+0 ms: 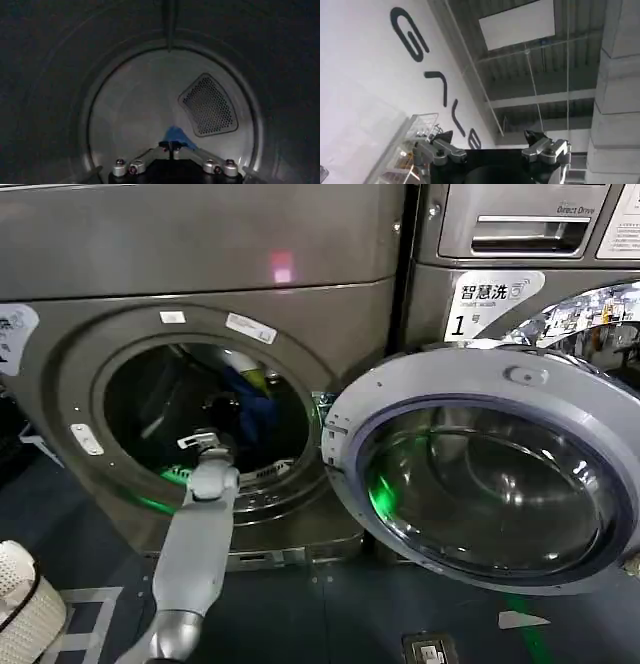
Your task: Grasp the clothes from the dryer.
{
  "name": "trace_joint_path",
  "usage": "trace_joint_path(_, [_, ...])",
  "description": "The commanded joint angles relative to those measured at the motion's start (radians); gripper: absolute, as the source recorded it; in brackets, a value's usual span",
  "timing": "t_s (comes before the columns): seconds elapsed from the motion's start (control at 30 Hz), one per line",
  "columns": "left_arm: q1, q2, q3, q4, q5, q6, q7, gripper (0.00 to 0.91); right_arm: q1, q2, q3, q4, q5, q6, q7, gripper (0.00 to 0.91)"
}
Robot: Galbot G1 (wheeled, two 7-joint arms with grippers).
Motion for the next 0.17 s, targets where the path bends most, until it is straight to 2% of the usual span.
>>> trace_joint_path(0.03, [-0.004, 0.000, 0.002, 0.003, 0.003, 0.002, 0.008, 0.000, -0.001, 0.001, 0.004, 0.001, 0.000, -0.002, 0.000, 0.907])
trace_joint_path(0.17, [0.005, 0.001, 0.002, -0.009, 0.002, 0.007, 0.011, 0.000, -0.004, 0.001, 0.009, 0.002, 0.001, -0.005, 0.000, 0.907])
